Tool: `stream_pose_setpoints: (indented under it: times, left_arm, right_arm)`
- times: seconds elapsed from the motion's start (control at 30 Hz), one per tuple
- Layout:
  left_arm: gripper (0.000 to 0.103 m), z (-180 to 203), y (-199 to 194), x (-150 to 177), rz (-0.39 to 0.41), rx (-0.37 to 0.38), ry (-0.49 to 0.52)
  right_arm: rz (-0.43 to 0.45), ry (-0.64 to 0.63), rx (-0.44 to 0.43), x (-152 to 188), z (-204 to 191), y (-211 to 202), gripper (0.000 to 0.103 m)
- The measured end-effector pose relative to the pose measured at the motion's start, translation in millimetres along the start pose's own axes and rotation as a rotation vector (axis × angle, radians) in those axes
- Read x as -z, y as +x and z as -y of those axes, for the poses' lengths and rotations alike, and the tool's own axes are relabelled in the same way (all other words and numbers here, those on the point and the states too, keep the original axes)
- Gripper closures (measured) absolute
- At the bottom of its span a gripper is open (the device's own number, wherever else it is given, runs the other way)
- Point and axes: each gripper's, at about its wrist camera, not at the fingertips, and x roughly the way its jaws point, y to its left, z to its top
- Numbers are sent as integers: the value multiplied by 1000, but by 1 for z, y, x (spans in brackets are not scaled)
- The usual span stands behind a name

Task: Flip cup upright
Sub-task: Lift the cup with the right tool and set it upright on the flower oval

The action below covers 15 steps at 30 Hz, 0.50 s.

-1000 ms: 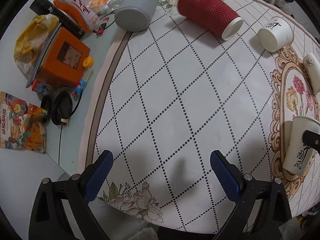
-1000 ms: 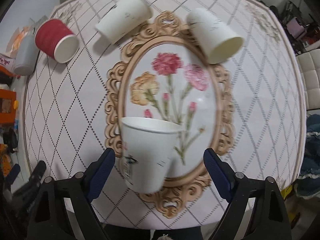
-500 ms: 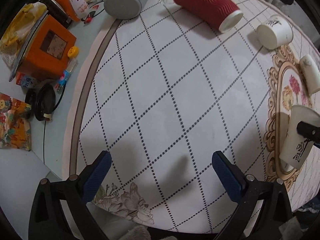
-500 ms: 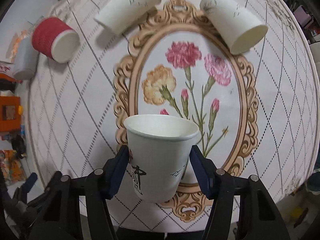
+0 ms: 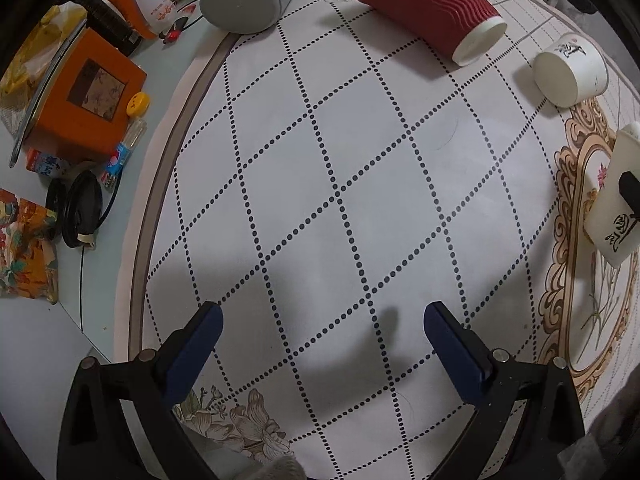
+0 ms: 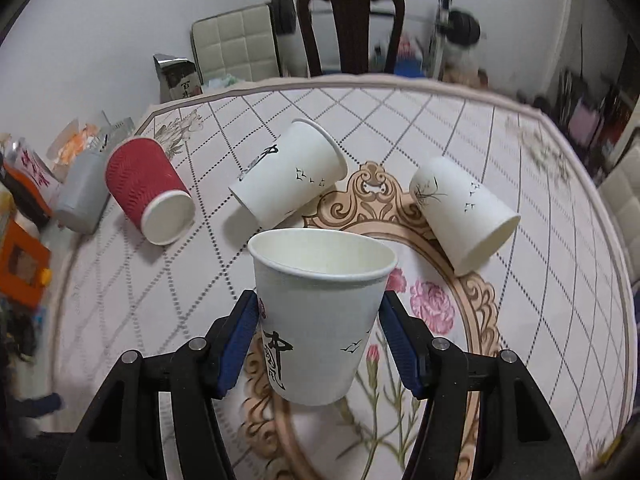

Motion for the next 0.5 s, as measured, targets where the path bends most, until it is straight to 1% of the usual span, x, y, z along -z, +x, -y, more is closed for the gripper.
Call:
stream_pose_setpoints:
  times: [0.03, 0.07, 0.13, 0.2, 0.27, 0.4, 0.5]
  left_arm:
    - [0, 1, 0, 1, 3, 1, 6]
    - [0, 3, 1, 3, 7, 0, 11]
    - [0, 7, -2, 9, 13, -5, 28]
    - [0, 11, -6, 16, 23, -4, 41]
    - [0, 13, -11, 24, 36, 0, 52]
    - [0, 16, -21, 34, 64, 4, 73]
    - [0, 15, -32, 39, 92, -1, 94]
  right_arm:
    - [40, -19, 3, 5, -2, -3, 39]
    - [59, -39, 7, 10, -3, -6, 39]
    - [80, -60, 14, 19, -6, -12, 38]
    - [81, -65, 16, 26, -8, -14, 37]
    - [66, -55, 16, 33, -7, -18, 36]
    - [0, -37, 21, 49, -3, -16, 35]
    - [-24, -29, 33, 61, 1, -20, 29]
